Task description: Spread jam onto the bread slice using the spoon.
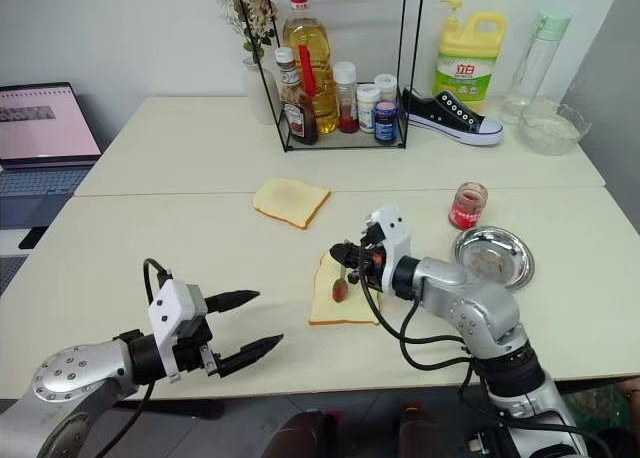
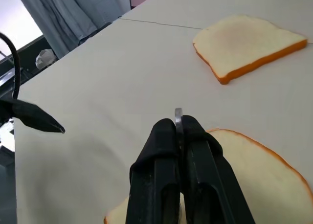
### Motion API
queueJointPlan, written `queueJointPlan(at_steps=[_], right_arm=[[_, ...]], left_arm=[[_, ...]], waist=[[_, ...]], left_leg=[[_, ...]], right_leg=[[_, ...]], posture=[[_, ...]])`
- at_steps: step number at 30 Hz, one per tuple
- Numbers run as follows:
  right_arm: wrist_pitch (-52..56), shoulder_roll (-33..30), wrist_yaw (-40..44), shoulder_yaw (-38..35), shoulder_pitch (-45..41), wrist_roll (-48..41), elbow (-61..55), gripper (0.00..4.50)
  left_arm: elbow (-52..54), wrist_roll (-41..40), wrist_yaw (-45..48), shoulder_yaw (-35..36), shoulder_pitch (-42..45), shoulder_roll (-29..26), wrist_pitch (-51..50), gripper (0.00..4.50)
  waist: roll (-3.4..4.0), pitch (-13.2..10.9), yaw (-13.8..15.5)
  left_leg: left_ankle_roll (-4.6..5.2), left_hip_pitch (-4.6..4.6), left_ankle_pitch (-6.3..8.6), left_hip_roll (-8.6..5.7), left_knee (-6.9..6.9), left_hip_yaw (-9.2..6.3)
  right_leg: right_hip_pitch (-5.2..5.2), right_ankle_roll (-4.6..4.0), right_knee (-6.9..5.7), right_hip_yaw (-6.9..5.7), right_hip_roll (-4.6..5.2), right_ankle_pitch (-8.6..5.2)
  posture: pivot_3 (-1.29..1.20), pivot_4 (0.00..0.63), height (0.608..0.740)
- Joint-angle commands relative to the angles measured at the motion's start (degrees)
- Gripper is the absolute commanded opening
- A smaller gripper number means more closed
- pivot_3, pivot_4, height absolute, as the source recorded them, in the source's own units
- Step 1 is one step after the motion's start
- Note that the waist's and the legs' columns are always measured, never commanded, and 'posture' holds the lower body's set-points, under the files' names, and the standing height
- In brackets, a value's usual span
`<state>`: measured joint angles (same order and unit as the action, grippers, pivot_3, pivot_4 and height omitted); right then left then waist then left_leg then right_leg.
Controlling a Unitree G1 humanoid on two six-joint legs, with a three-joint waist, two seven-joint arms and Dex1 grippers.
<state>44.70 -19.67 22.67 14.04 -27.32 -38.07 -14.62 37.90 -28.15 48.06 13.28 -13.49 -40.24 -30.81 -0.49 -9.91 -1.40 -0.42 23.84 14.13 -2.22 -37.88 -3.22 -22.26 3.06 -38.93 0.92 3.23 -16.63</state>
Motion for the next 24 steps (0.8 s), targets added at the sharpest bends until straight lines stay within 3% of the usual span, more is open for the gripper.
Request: queueJointPlan(at_steps=[1, 8, 24], right_arm=[[-5.4, 0.5, 3.1, 0.9, -0.8, 4.8, 0.4, 0.02], [-13.1, 1.0, 7.0, 3.0, -1.9, 13.2, 2.4, 0.02], [-15.3, 0.9, 10.6, 0.4, -4.1, 18.5, 3.0, 0.02]], left_arm=[[0.8, -1.1, -0.5, 1.0, 1.2, -0.6, 0.6, 4.5], [0.8, -1.2, -1.3, -0.7, 3.3, -0.4, 0.1, 4.5], [-2.0, -1.1, -0.8, -2.7, 7.2, -1.2, 0.6, 4.5]], waist=[[0.0, 0.0, 0.0], [0.0, 0.0, -0.1], [0.0, 0.0, -0.1]], left_leg=[[0.0, 0.0, 0.0, 0.01, 0.0, 0.0], [-0.01, -0.02, 0.0, 0.02, 0.01, -0.02], [-0.02, -0.02, 0.0, 0.02, 0.01, -0.03]], right_leg=[[0.0, 0.0, 0.0, -0.01, 0.0, 0.0], [0.0, 0.0, -0.02, 0.01, -0.01, 0.0], [-0.01, 0.0, -0.01, 0.02, 0.0, 0.0]], posture=[[0.0, 0.15, 0.74], [0.0, 0.15, 0.74], [0.0, 0.15, 0.74]])
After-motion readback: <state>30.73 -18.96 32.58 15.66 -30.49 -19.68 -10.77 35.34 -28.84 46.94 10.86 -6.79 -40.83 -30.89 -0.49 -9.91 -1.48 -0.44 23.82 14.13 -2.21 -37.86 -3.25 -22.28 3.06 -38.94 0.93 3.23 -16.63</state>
